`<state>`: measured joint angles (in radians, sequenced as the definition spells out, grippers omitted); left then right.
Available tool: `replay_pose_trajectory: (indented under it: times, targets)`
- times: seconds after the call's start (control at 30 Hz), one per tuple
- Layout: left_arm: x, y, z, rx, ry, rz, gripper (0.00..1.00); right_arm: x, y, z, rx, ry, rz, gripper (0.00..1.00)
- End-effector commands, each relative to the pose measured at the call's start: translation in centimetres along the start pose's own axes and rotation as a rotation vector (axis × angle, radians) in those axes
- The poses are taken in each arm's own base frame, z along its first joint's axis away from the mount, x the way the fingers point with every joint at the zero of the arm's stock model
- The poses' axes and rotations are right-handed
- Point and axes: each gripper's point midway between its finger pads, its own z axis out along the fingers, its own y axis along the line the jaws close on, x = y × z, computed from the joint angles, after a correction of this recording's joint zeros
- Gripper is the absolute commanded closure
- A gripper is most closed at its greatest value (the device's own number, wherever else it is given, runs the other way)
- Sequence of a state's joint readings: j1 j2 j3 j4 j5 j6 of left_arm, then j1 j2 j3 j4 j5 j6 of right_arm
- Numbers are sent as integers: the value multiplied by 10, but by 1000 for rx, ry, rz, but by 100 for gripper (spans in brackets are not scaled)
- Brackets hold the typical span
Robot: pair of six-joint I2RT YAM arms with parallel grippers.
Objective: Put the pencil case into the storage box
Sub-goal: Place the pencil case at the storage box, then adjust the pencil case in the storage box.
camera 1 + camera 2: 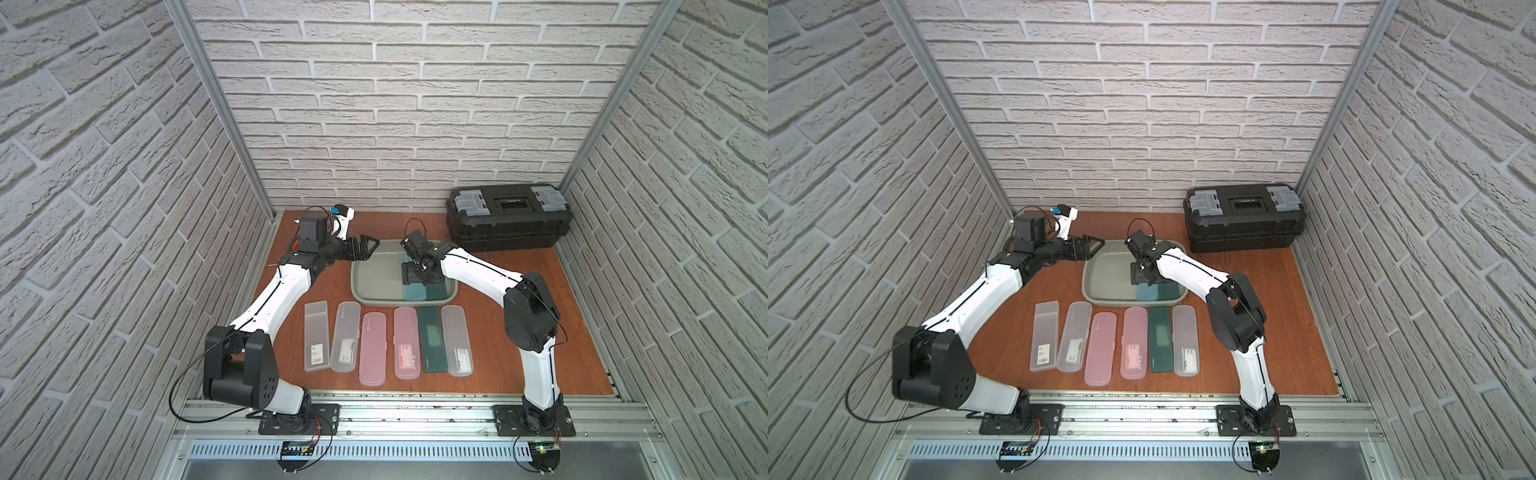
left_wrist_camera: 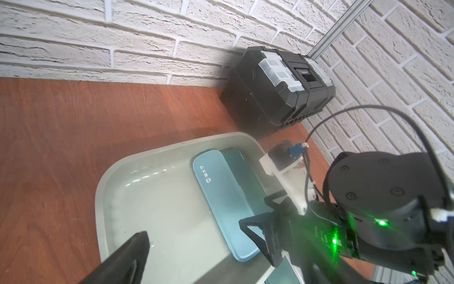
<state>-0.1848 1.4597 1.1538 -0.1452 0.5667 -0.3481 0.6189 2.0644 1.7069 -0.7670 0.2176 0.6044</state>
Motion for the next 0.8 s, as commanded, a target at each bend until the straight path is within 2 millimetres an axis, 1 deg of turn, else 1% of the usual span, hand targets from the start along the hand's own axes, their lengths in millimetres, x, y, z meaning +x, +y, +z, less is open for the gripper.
replay_pose_trajectory:
  times: [0.0,0.13,0.23,0.27,0.37,0.53,0.63,0.77]
  targets:
    - [-14,-5,-12,-8,-64,53,1,-16,6,-19,-20,-45,-48,16]
    - [-17,-4,-21,-48,-83,87,2,-28,10,-11,14,-20,-129,17]
    - [-19,-3,-26,-70,-91,102,1,-28,13,2,36,8,-176,17]
    - [-18,-2,-27,-78,-92,105,2,-25,12,8,38,17,-180,18]
    - [-12,3,-24,-98,-83,104,1,-15,11,16,31,30,-187,22]
    - [-10,1,-12,-51,-53,73,1,7,1,22,31,57,-178,23]
    - [-6,6,-7,-56,-31,65,2,20,-6,24,26,67,-163,23]
    - [-3,10,-5,-71,-19,66,2,29,1,32,-21,81,-167,24]
